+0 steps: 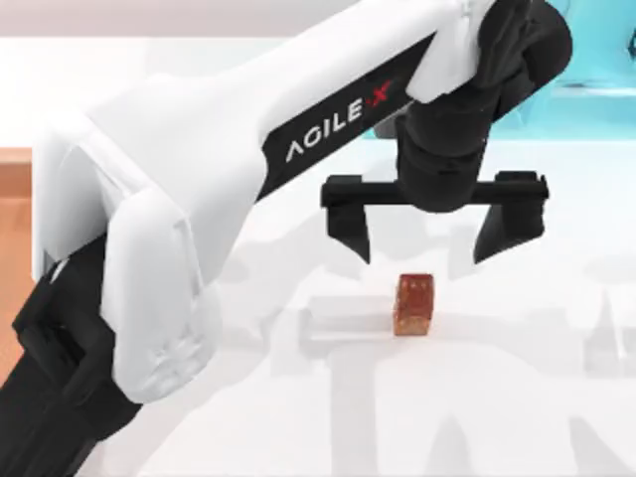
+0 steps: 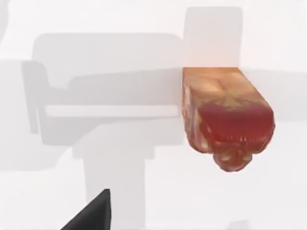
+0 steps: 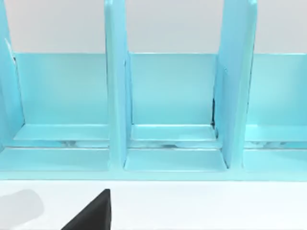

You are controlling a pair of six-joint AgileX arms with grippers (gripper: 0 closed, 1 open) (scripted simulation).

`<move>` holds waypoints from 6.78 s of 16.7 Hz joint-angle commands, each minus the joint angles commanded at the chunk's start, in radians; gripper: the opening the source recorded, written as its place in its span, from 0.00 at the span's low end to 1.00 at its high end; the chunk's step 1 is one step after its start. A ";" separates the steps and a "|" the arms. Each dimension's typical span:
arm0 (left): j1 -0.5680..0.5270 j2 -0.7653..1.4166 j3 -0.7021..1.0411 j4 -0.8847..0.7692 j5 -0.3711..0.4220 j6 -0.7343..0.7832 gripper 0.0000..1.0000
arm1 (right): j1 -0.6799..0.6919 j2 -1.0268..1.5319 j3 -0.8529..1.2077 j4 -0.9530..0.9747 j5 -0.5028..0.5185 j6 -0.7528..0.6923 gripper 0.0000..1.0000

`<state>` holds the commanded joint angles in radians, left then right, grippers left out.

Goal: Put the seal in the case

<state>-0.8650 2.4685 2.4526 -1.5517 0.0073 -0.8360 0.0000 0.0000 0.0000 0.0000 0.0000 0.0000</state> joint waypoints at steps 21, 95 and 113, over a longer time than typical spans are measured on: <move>-0.002 -0.007 -0.416 0.406 -0.001 0.001 0.70 | 0.000 0.000 0.000 0.000 0.000 0.000 1.00; 1.145 -0.651 -1.111 0.457 -0.008 1.140 0.00 | 0.000 0.000 0.000 0.000 0.000 0.000 1.00; 1.145 -0.651 -1.111 0.457 -0.008 1.140 1.00 | 0.000 0.000 0.000 0.000 0.000 0.000 1.00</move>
<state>0.2800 1.8176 1.3418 -1.0948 -0.0006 0.3038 0.0000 0.0000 0.0000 0.0000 0.0000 0.0000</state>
